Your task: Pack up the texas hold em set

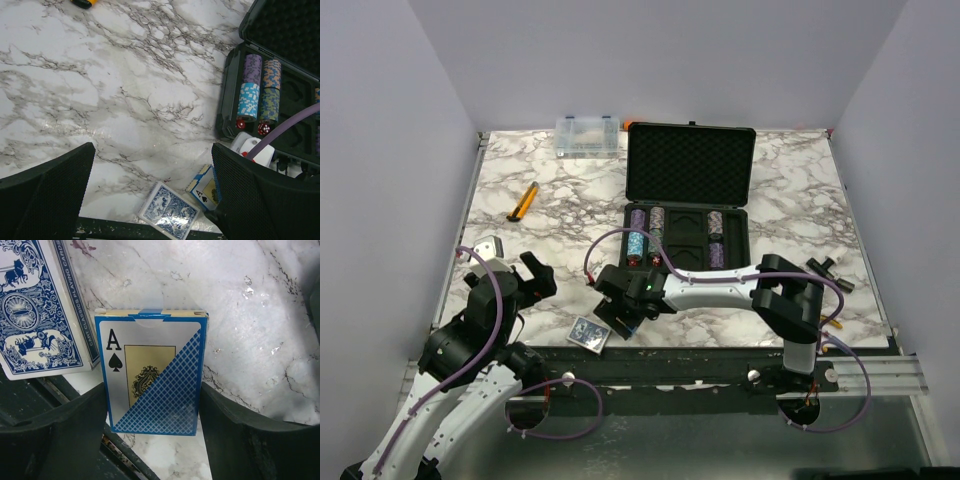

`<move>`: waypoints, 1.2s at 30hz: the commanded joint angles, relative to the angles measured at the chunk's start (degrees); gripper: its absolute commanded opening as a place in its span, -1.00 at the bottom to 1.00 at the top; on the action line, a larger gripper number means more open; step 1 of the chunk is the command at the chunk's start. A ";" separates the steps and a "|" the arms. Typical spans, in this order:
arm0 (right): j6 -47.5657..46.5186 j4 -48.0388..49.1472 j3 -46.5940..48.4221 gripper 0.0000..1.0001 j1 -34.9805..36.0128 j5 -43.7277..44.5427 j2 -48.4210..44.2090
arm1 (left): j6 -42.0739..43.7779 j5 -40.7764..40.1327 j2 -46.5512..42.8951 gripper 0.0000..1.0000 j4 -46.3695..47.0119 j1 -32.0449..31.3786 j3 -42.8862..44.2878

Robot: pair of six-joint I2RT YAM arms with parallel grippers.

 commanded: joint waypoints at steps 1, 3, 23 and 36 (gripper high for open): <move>0.11 -0.83 0.94 0.34 0.54 0.79 1.88 | -0.35 -0.72 -0.62 0.97 -1.30 -0.30 -0.68; -0.02 -0.85 1.09 0.16 0.61 0.15 1.88 | -0.36 -0.72 -0.59 0.97 -1.30 -0.30 -0.70; -18.99 -4.27 7.10 -0.78 0.57 8.99 -11.93 | 0.12 0.34 -1.23 0.96 -1.05 -0.30 -0.82; -37.61 0.44 2.52 -0.99 -3.32 9.75 -19.05 | 0.77 1.92 -0.75 0.96 -0.42 -0.30 -0.93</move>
